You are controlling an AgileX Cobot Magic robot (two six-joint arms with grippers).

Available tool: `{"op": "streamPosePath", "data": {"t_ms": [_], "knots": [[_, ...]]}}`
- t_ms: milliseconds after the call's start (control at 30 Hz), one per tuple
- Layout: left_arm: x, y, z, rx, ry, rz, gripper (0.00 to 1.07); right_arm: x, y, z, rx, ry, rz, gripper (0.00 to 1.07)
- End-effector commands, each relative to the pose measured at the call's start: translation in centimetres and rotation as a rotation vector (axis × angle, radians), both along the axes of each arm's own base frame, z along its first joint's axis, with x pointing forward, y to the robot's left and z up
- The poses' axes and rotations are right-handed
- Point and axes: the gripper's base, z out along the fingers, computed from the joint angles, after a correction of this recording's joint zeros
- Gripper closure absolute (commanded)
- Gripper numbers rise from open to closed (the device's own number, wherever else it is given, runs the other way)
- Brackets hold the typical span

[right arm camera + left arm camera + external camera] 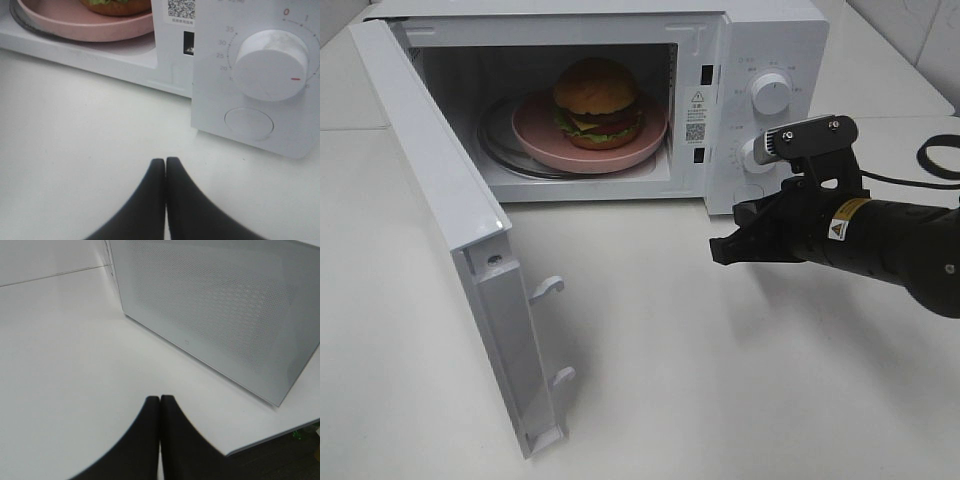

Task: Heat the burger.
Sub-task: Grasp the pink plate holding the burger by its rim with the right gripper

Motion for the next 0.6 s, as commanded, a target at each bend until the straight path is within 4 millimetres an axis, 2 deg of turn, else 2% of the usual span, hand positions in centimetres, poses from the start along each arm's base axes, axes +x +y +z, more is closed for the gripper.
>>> {"op": "streamPosePath", "data": {"t_ms": [33, 167, 233, 300, 333, 433, 500, 600], "knots": [[-0.2, 0.0, 0.0, -0.019, -0.029, 0.002, 1.06, -0.5, -0.3, 1.2, -0.092, 0.0, 0.049, 1.07], [-0.2, 0.0, 0.0, -0.019, -0.029, 0.002, 1.06, -0.7, -0.5, 1.8, -0.14, 0.037, 0.059, 1.07], [-0.2, 0.0, 0.0, -0.019, -0.029, 0.002, 1.06, -0.4, -0.6, 2.9, -0.23, 0.145, 0.065, 1.07], [-0.2, 0.0, 0.0, -0.019, -0.029, 0.002, 1.06, -0.3, -0.7, 3.1, -0.249, 0.176, 0.062, 1.07], [-0.2, 0.0, 0.0, -0.019, -0.029, 0.002, 1.06, -0.1, -0.8, 3.6, -0.298, 0.261, 0.051, 1.07], [-0.2, 0.0, 0.0, -0.019, -0.029, 0.002, 1.06, 0.0, -0.8, 3.8, -0.317, 0.301, 0.044, 1.07], [-0.2, 0.0, 0.0, -0.019, -0.029, 0.002, 1.06, 0.6, -0.6, 5.1, -0.344, 0.398, 0.016, 1.07], [-0.2, 0.0, 0.0, -0.019, -0.029, 0.002, 1.06, 0.6, -0.6, 5.4, -0.34, 0.418, 0.009, 1.07]]}}
